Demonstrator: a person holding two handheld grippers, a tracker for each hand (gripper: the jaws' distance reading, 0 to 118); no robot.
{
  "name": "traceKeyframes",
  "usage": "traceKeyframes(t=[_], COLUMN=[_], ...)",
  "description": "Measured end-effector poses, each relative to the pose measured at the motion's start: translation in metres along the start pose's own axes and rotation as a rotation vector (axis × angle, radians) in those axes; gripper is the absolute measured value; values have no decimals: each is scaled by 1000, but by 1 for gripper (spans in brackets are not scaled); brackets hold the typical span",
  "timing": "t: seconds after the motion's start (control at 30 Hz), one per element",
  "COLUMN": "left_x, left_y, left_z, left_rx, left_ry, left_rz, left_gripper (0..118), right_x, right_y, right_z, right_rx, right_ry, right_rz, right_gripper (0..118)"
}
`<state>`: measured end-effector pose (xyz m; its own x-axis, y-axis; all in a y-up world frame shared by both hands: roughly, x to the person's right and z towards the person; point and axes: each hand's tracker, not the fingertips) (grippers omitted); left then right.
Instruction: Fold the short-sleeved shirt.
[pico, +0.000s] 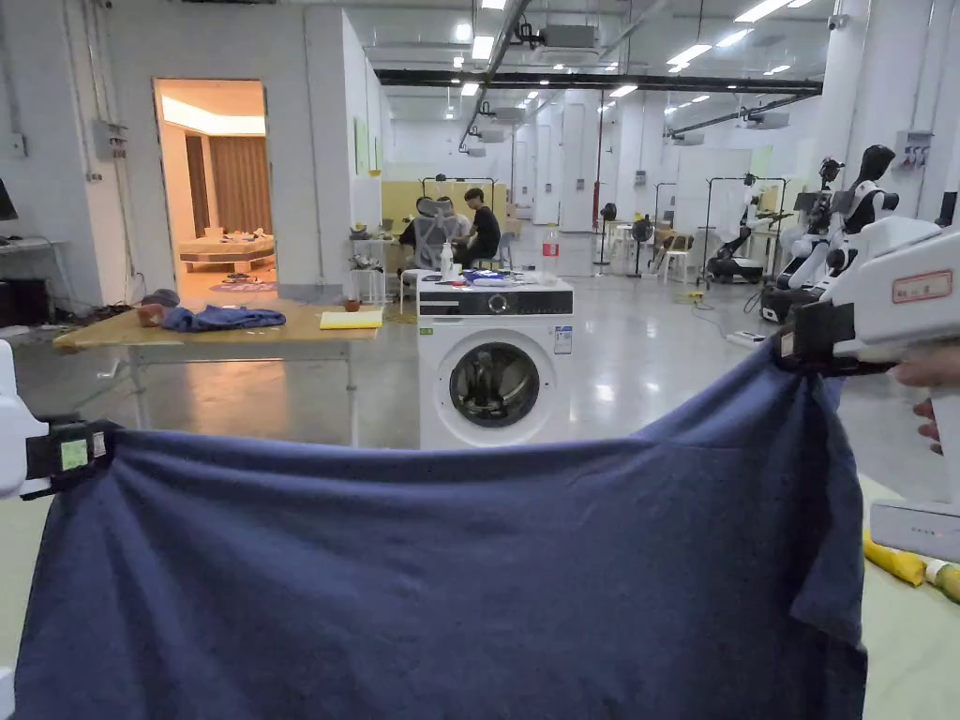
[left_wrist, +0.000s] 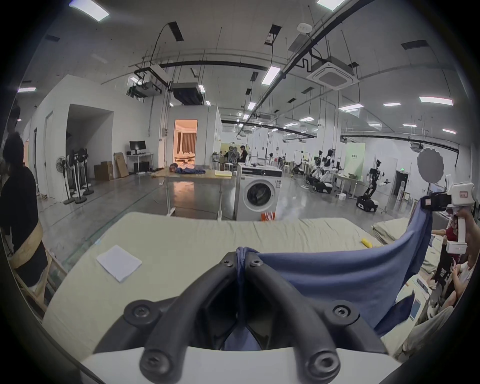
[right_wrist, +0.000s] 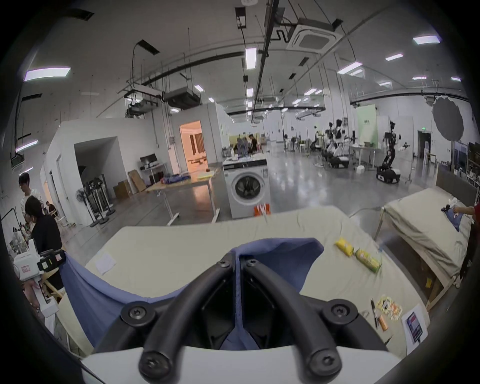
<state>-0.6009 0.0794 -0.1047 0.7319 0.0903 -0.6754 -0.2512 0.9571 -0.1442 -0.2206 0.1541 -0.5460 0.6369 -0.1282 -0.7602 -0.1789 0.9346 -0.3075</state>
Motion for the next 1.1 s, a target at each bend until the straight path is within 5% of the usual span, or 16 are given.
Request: traceKeyframes(t=[0.73,0.93,1.1], left_x=[-19,-16,-19], left_y=[157,135,50], left_z=[-201,-250,-279], left_rx=[155,129,32], left_ry=[171,202,211], left_rz=[12,5,24], left_gripper=[0,0,0], right_x=[-68,-65,-40], right_y=[191,164,58], right_z=[-166,-212,-266], right_rx=[262,269,160], right_ry=[-205,-217,-198], right_rz=[150,132,35], right_gripper=[0,0,0])
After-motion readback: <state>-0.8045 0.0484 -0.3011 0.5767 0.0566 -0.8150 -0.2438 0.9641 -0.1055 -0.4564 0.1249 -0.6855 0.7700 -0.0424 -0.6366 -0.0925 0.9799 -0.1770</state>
